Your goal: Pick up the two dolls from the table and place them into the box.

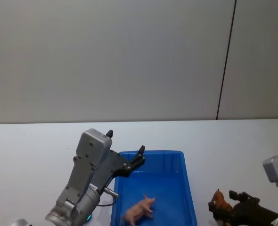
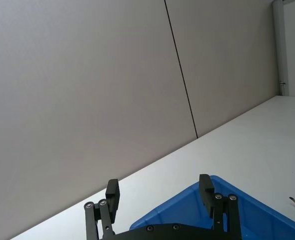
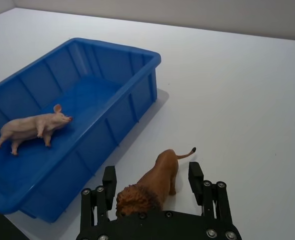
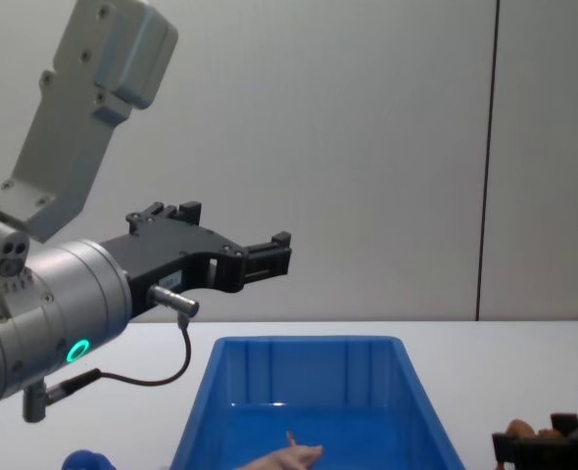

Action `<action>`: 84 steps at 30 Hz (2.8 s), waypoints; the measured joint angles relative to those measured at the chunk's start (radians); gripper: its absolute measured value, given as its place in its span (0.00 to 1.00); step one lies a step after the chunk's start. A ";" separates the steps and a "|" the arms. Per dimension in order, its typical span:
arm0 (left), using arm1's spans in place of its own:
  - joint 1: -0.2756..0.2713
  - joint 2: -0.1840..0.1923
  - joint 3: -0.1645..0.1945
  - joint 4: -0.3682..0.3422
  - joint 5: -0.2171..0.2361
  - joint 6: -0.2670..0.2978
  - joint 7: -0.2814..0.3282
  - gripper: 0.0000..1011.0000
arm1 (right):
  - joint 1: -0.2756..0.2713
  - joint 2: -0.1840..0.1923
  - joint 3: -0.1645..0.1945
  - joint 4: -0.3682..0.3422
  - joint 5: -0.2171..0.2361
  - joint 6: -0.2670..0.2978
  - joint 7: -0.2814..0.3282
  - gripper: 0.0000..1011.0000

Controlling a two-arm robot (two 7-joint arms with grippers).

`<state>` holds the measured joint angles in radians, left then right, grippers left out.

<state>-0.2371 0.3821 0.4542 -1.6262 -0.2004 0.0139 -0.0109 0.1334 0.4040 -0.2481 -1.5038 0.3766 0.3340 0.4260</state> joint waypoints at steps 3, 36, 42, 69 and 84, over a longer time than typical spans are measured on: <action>0.000 0.000 0.000 0.000 0.000 0.000 0.000 0.99 | -0.004 0.002 0.000 0.000 0.002 0.005 -0.002 0.83; 0.000 0.000 0.000 0.000 0.000 0.000 0.000 0.99 | -0.028 0.027 0.017 -0.127 0.016 -0.089 -0.070 0.42; 0.000 0.000 0.000 0.000 0.000 0.000 0.000 0.99 | -0.003 0.015 0.016 -0.159 0.009 -0.117 -0.053 0.42; 0.000 0.000 0.000 0.000 0.000 0.000 0.000 0.99 | 0.072 -0.071 -0.058 -0.158 -0.003 -0.026 0.045 0.77; 0.000 0.000 0.000 0.000 0.000 0.000 0.000 0.99 | 0.050 -0.017 -0.022 -0.150 0.031 -0.061 0.031 0.99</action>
<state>-0.2371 0.3821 0.4542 -1.6262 -0.2004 0.0139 -0.0109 0.1837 0.3874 -0.2696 -1.6543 0.4080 0.2732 0.4567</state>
